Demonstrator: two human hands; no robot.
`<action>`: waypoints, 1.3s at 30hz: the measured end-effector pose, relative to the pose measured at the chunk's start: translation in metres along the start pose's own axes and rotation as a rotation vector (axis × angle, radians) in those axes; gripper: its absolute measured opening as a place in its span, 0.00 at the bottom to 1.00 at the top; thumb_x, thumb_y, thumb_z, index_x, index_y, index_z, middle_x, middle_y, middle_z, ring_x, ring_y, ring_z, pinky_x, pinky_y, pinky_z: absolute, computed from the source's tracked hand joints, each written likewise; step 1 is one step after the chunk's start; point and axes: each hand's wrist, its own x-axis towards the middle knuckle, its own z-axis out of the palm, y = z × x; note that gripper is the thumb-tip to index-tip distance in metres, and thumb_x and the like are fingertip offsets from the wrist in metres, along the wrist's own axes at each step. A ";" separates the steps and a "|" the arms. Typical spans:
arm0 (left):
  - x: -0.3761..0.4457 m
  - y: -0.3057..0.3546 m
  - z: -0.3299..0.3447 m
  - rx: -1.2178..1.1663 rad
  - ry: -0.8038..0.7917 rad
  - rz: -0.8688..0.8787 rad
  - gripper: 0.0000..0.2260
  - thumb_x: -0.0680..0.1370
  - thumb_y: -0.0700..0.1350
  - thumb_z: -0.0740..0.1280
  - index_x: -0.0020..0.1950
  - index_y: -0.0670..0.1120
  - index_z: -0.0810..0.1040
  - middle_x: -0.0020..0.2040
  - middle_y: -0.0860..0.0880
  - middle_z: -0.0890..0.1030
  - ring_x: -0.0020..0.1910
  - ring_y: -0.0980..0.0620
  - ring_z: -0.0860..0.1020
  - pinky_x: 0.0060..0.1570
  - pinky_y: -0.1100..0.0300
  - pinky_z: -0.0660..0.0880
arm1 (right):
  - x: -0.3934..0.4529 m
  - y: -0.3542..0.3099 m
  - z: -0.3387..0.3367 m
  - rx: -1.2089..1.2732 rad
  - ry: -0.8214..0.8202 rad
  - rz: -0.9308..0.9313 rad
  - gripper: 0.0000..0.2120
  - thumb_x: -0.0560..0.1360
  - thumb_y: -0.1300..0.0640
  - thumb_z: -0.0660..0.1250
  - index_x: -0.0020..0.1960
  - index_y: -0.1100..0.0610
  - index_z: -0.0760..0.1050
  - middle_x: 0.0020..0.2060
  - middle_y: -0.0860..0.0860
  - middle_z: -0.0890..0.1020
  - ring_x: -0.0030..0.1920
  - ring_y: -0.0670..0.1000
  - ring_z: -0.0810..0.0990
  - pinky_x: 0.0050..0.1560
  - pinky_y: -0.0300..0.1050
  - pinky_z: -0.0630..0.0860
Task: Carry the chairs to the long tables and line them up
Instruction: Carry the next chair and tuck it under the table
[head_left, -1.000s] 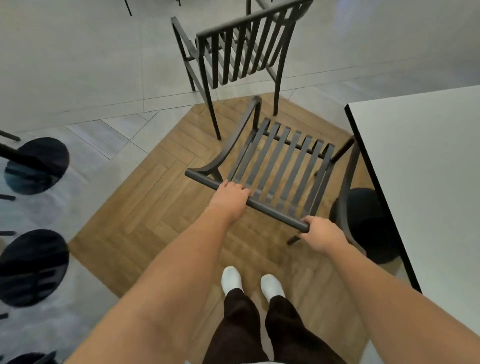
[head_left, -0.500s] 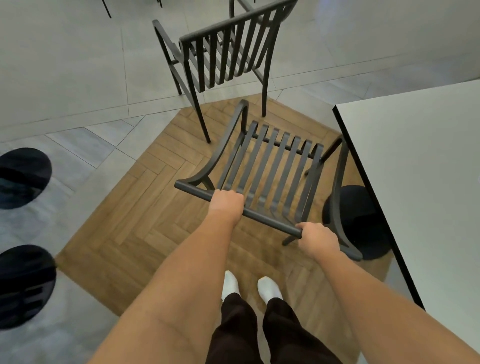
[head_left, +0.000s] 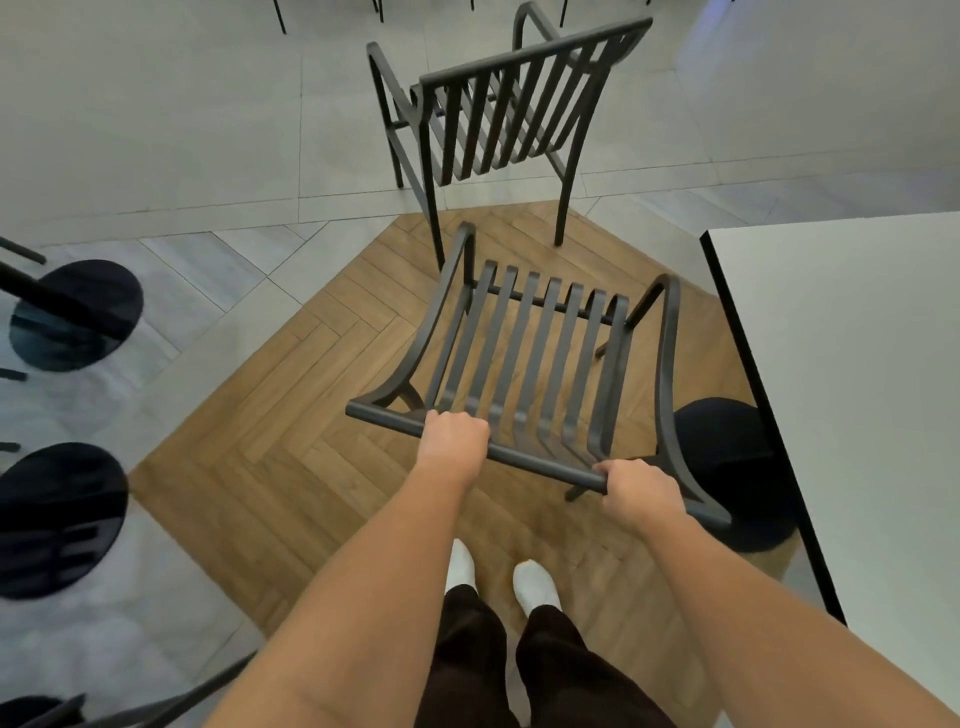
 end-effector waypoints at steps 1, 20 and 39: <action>-0.004 -0.001 0.004 -0.012 0.004 -0.012 0.08 0.81 0.43 0.66 0.59 0.51 0.80 0.47 0.50 0.81 0.51 0.46 0.80 0.58 0.47 0.70 | -0.001 -0.002 0.000 -0.006 -0.003 -0.011 0.17 0.80 0.56 0.64 0.66 0.44 0.77 0.50 0.48 0.82 0.48 0.52 0.80 0.51 0.49 0.81; -0.094 -0.008 0.076 -0.220 0.019 -0.357 0.10 0.83 0.42 0.63 0.59 0.52 0.80 0.51 0.50 0.82 0.55 0.45 0.80 0.59 0.46 0.71 | -0.007 -0.042 0.009 -0.242 0.015 -0.289 0.14 0.80 0.56 0.65 0.64 0.45 0.78 0.50 0.48 0.82 0.51 0.52 0.82 0.55 0.53 0.81; -0.203 -0.015 0.152 -0.491 0.075 -0.771 0.10 0.82 0.42 0.63 0.59 0.54 0.79 0.48 0.51 0.83 0.49 0.47 0.81 0.53 0.51 0.75 | -0.020 -0.150 0.025 -0.636 0.091 -0.698 0.15 0.80 0.57 0.66 0.64 0.45 0.77 0.47 0.48 0.81 0.48 0.52 0.82 0.49 0.50 0.80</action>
